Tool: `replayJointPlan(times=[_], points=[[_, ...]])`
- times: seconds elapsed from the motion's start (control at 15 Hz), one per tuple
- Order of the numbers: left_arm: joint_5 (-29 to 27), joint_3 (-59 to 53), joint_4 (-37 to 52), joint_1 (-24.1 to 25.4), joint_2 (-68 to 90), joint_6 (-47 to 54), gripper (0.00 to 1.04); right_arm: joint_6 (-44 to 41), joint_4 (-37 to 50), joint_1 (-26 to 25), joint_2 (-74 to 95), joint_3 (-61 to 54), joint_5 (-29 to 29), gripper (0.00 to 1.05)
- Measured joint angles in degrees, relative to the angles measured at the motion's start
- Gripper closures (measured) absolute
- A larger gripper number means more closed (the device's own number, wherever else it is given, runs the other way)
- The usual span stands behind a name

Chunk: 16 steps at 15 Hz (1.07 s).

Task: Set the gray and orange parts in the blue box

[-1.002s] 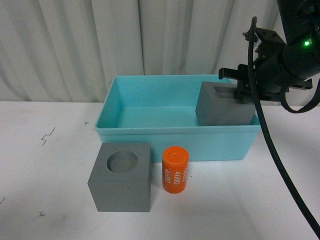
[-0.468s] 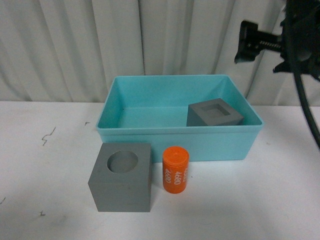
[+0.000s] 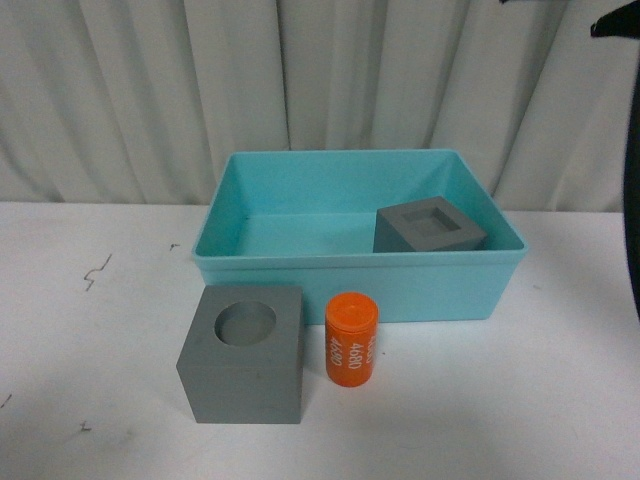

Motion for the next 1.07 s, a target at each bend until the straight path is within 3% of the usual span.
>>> replayJointPlan(times=[0.07,0.13,0.2,0.27,0.33,0.53,0.8,1.07], points=[[0.0,0.0,0.02,0.0,0.0,-0.02,0.07,-2.45,11.15,1.44,-4.24,-6.47,5.55,0.13],[0.02,0.0,-0.02,0.0,0.0,-0.02,0.07,-6.71,21.86,1.95,-10.73,-15.5,14.91,0.25],[-0.02,0.0,0.0,0.0,0.0,-0.02,0.07,-9.07,27.12,1.07,-18.4,-24.87,19.87,0.38],[0.0,0.0,0.0,0.0,0.0,-0.02,0.07,-10.36,28.96,-0.57,-25.16,-32.57,20.48,0.51],[0.02,0.0,0.0,0.0,0.0,-0.02,0.07,-10.86,30.4,-1.97,-29.64,-39.76,19.58,0.71],[-0.02,0.0,0.0,0.0,0.0,-0.02,0.07,-11.76,30.93,-3.8,-35.1,-47.36,17.16,1.03],[-0.07,0.0,0.0,0.0,0.0,-0.02,0.07,-11.8,29.18,-9.18,-43.15,-53.88,12.07,1.03],[-0.02,0.0,0.0,0.0,0.0,-0.02,0.07,-11.8,24.72,-9.64,-51.8,-57.79,11.82,1.03]])
